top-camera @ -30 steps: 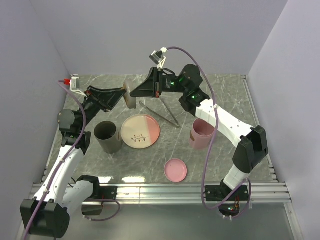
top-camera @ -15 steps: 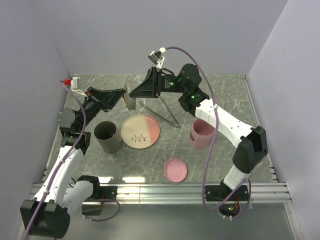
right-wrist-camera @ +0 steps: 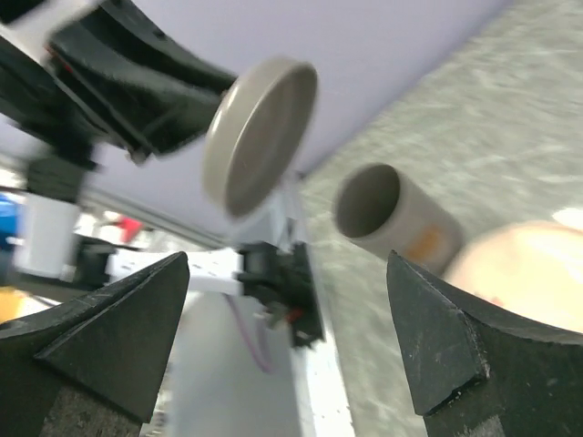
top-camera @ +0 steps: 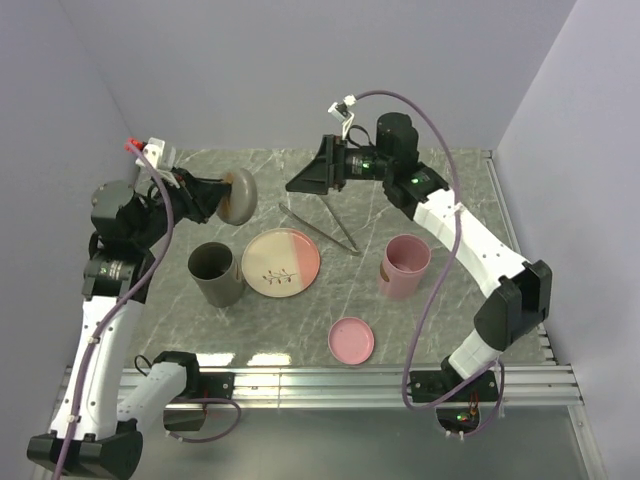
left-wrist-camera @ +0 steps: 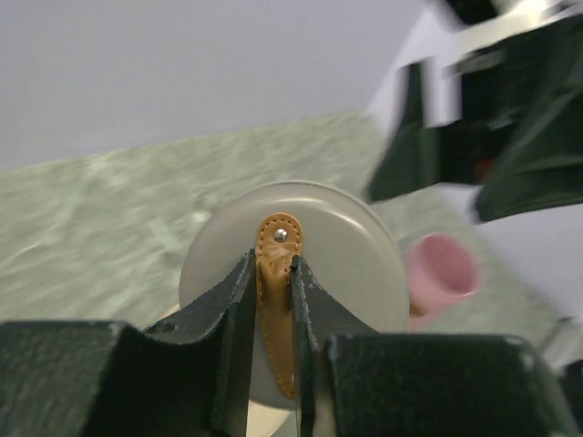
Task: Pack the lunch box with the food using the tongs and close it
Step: Close the box lid on the packing box.
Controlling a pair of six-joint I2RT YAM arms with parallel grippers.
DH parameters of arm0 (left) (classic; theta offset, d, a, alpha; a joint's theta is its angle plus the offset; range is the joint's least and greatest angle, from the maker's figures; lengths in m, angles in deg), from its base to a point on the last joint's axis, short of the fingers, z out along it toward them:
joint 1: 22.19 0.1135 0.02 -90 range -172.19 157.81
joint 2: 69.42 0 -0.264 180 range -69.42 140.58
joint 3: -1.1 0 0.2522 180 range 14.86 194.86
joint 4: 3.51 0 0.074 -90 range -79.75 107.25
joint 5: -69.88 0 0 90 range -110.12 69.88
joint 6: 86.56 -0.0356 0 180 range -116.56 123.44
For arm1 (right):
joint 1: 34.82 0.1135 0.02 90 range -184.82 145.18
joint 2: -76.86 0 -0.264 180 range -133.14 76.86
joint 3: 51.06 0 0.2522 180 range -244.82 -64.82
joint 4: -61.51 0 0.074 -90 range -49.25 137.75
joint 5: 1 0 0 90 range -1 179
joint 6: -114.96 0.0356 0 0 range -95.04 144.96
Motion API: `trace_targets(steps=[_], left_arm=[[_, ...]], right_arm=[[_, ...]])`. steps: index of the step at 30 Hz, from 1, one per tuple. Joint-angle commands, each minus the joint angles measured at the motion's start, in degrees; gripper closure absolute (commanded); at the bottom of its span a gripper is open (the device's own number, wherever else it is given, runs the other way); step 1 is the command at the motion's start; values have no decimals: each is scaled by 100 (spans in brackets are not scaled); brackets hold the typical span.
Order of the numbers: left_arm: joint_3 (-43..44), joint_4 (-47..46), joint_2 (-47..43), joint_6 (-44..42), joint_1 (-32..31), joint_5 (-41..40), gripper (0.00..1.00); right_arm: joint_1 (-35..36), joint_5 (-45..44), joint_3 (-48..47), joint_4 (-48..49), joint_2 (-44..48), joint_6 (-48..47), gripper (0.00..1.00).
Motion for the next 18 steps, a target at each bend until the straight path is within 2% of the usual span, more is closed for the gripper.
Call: trace_targets(steps=[1,3,7,11,18], left_arm=[[594,2386,240,-2056,29,-1027,100],[656,2765,328,-2643,56,-1285,100],[384,3398,346,-3120,117,-1732,100],[199,3567,565,-3226,117,-2155,100],[129,3664,812,-3121,117,-2077,100]], right_arm=[[-125,-236,-404,-1239,532,-1436,4],[-195,-385,-457,-1714,585,-1831,4],[-222,-631,-580,-2295,637,-2333,4],[-222,-746,-580,-2497,743,-2518,2],[-230,-860,-501,-2541,910,-2633,1]])
